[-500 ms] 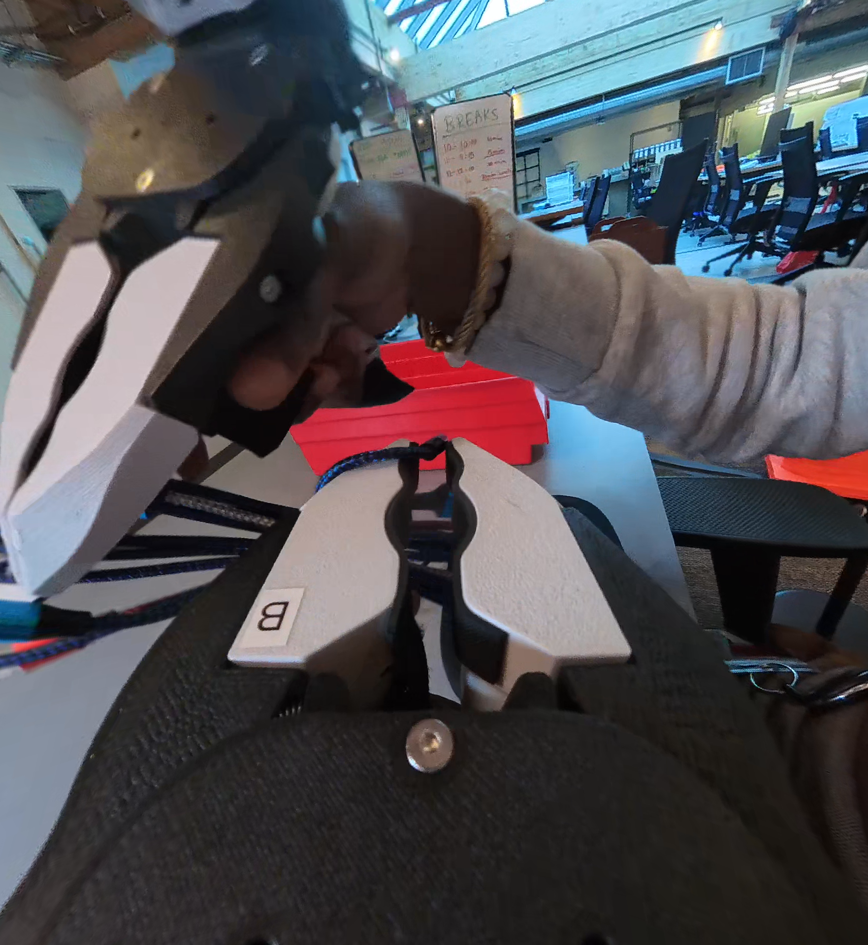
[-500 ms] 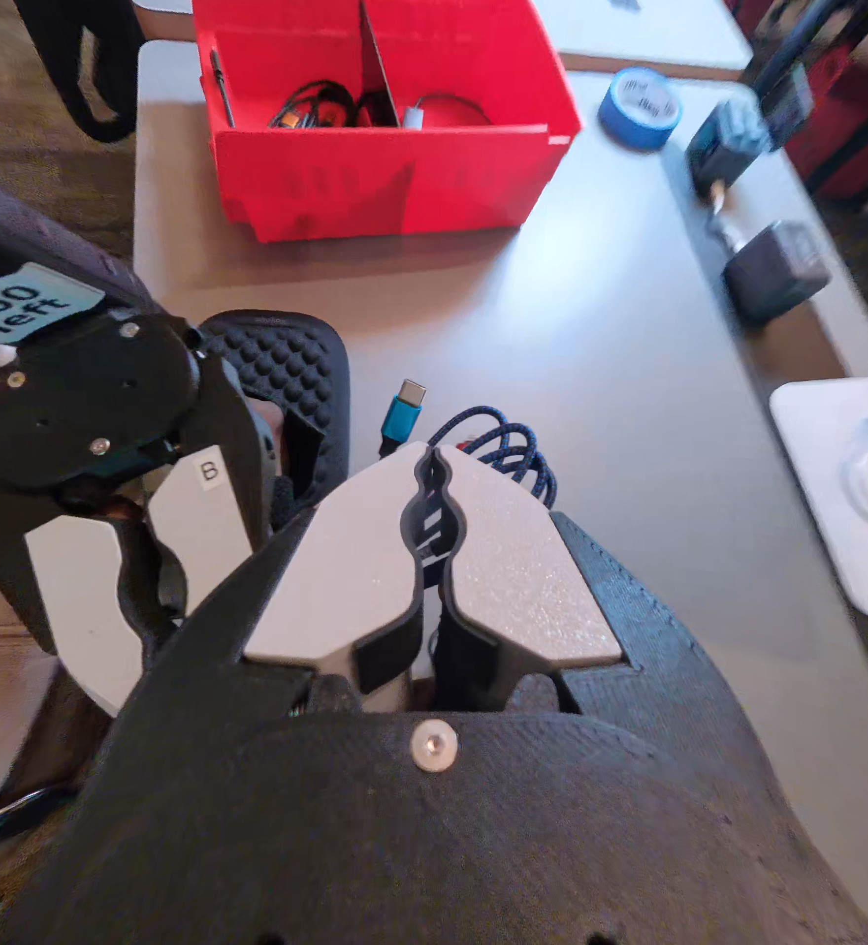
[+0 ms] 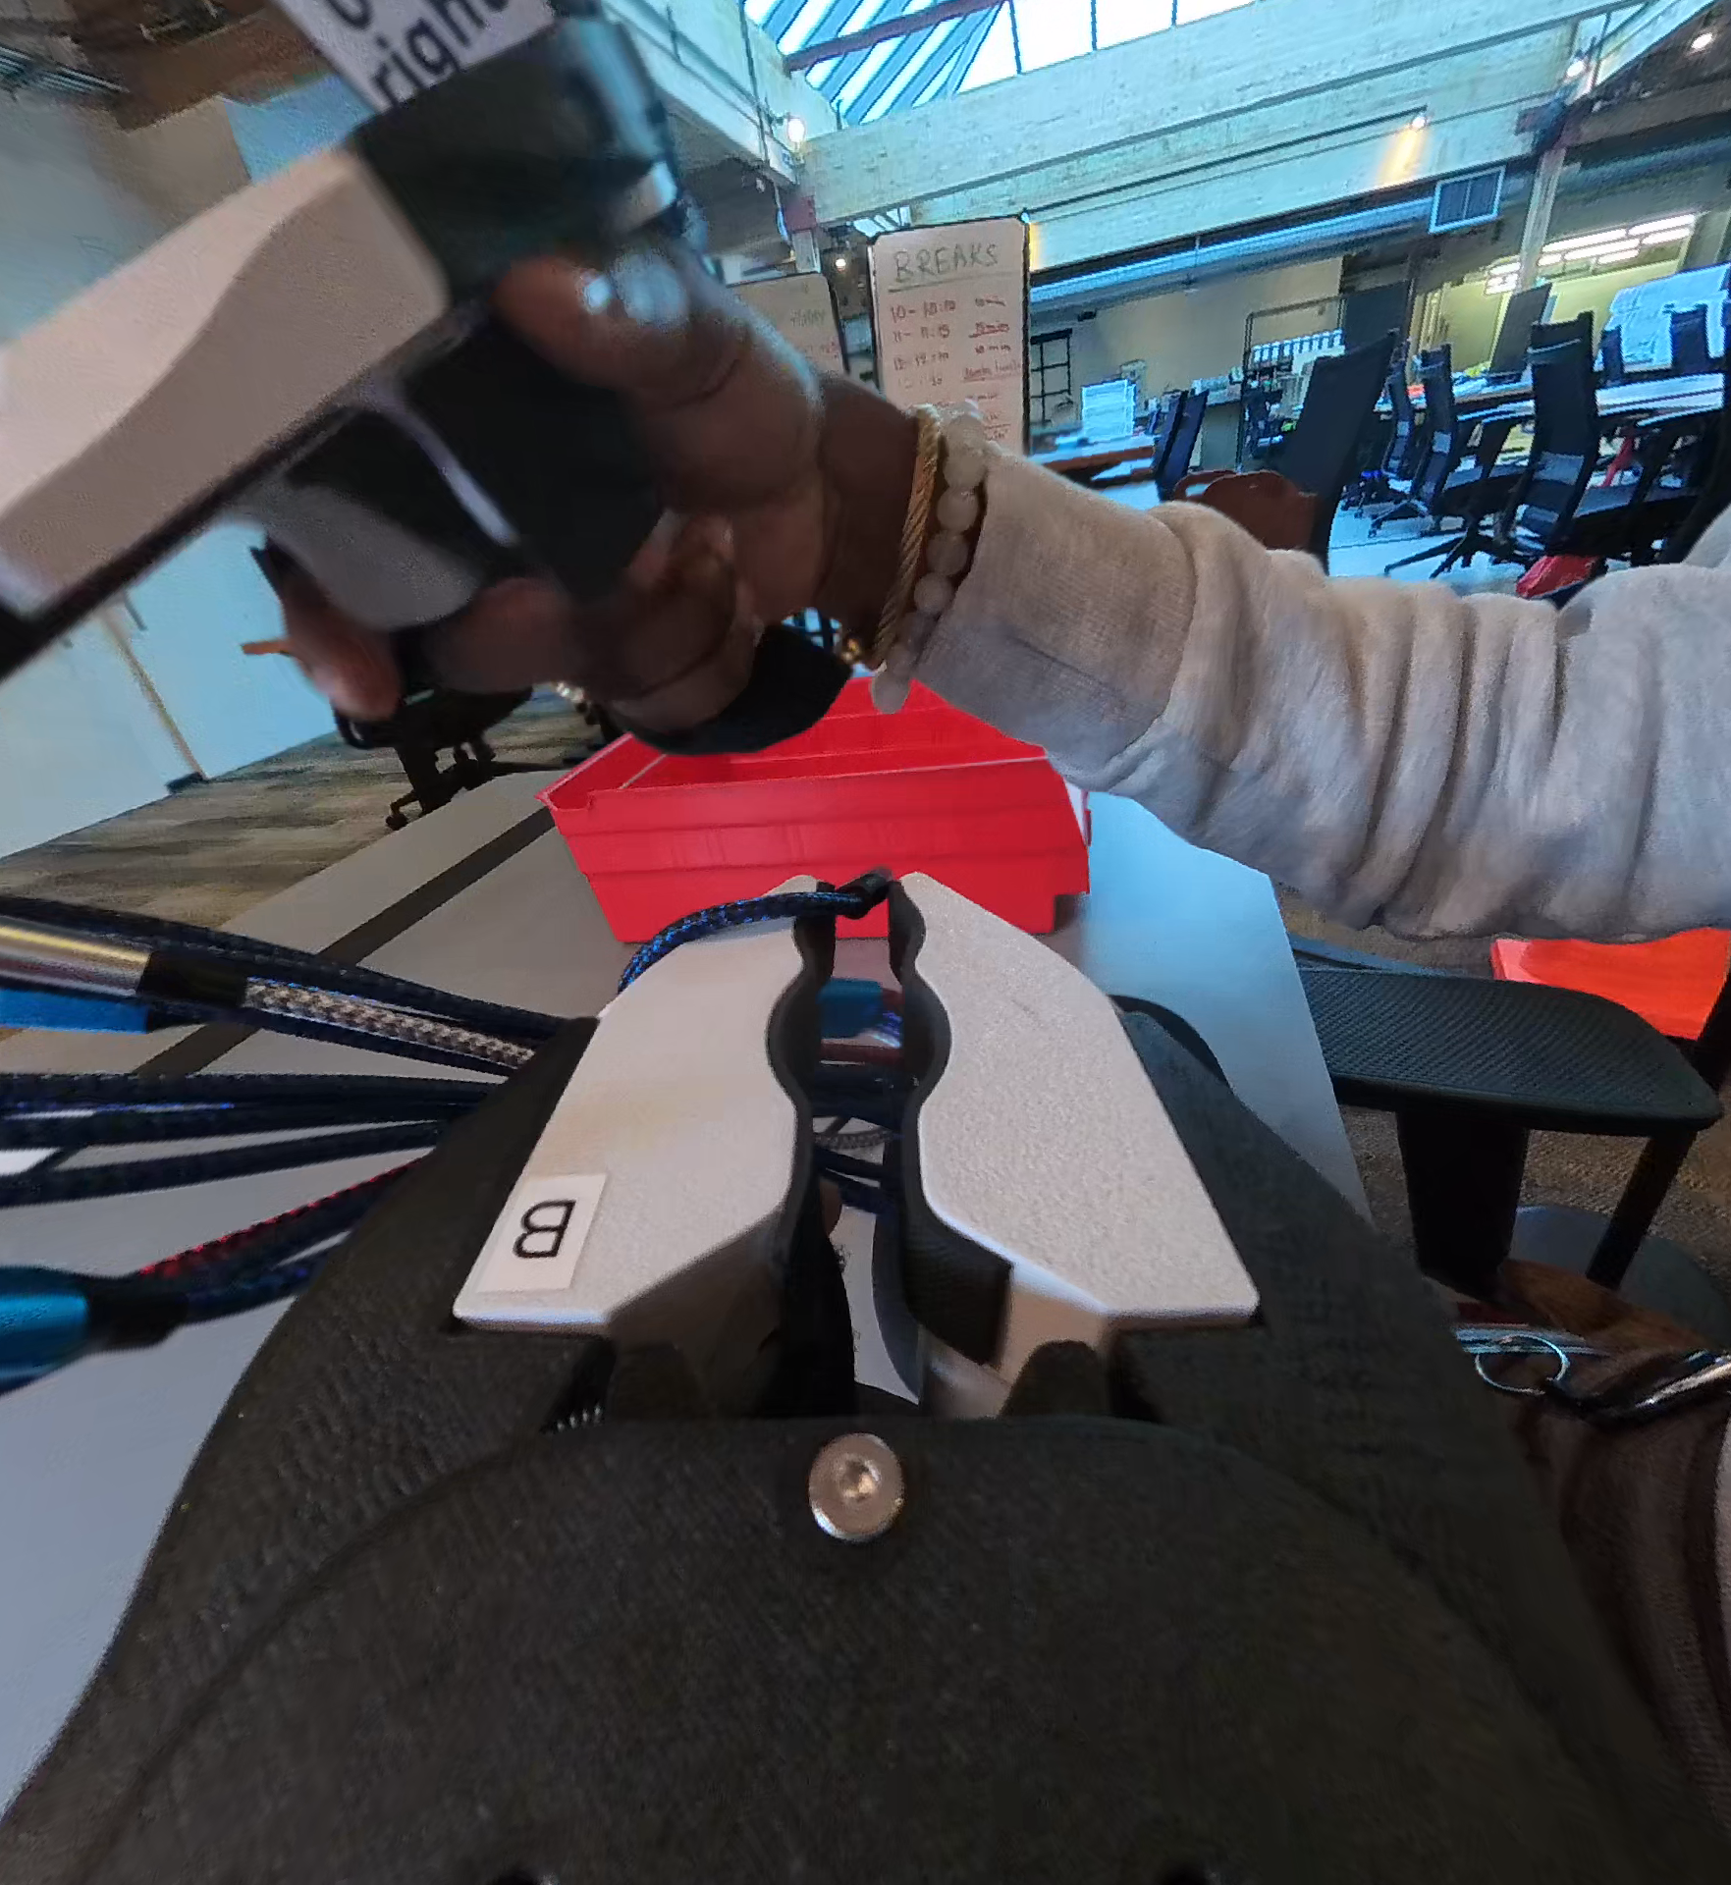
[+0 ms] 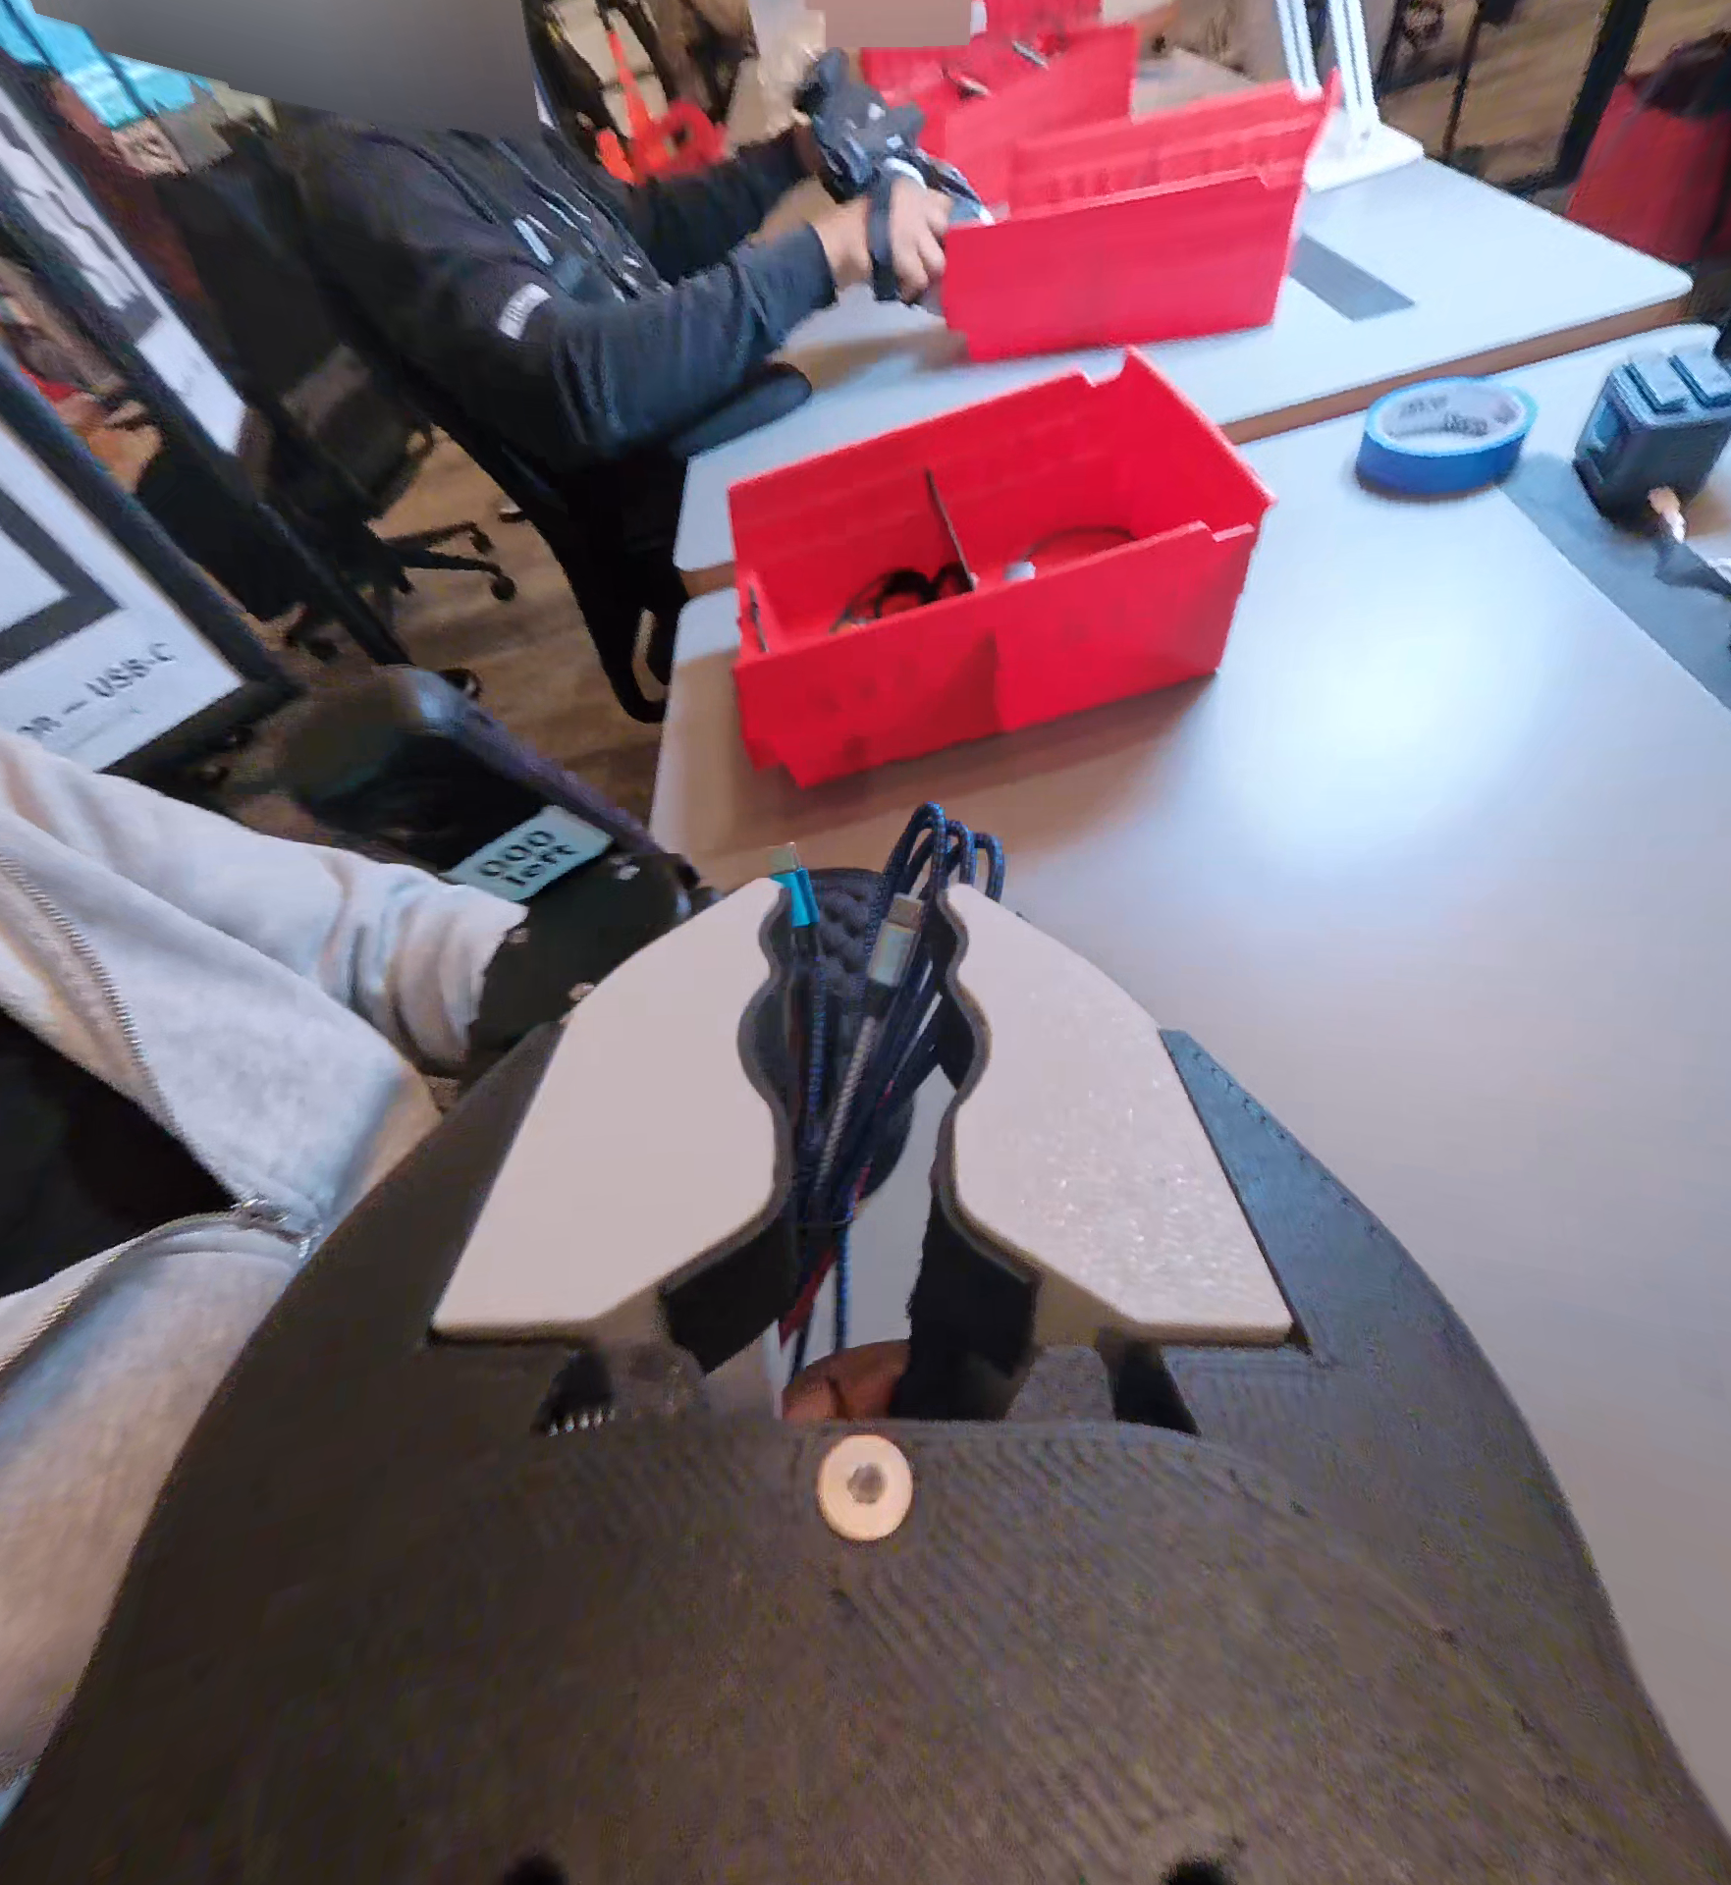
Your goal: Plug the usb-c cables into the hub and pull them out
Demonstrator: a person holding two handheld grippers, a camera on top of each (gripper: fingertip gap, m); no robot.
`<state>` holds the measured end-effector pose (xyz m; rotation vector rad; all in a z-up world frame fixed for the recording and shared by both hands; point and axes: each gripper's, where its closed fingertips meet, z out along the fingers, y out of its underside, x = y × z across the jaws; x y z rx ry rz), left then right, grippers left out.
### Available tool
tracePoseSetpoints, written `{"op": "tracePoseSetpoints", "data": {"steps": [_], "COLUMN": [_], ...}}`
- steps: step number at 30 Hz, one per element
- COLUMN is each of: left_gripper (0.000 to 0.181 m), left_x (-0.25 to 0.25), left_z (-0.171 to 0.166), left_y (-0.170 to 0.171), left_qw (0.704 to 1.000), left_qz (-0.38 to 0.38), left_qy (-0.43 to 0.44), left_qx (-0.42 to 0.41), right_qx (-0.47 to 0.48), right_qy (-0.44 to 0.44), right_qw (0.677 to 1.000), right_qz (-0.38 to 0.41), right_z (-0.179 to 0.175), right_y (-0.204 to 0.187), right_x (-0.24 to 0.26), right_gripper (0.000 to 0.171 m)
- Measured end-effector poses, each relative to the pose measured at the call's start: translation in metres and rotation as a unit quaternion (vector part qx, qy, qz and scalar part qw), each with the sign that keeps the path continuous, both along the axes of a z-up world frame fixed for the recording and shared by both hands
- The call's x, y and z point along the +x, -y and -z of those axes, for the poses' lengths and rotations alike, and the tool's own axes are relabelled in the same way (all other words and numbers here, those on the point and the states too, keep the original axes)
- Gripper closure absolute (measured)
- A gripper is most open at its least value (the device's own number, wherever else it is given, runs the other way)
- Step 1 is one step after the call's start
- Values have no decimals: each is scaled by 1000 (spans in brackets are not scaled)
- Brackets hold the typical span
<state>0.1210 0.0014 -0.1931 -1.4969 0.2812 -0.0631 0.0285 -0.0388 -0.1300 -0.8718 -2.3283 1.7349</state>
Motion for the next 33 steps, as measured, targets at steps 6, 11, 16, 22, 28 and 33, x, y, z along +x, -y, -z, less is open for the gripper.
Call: {"op": "tracePoseSetpoints", "data": {"steps": [6,11,16,22,28,33], "left_gripper": [171,170,171,171,170,171], "left_x": [-3,-3,-6,-12,-17,-20], "left_z": [-2,-5,-10,-16,-21,-22], "left_y": [2,4,8,15,20,24], "left_qw": [1000,1000,1000,1000,999,999], "left_qz": [-3,3,5,2,0,5], "left_qy": [4,12,19,15,17,19], "left_qx": [4,6,13,22,32,37], "right_qx": [-19,4,132,335,425,408], "right_qy": [-115,-160,-126,-34,-52,-26], "right_qw": [993,987,982,934,874,870], "right_qz": [-22,-13,-44,-123,-229,-275], "right_z": [-39,-46,18,129,183,201], "right_y": [-9,-17,-19,-30,-27,-27], "right_x": [41,93,142,175,175,168], "right_gripper": [129,84,75,94,114,132]}}
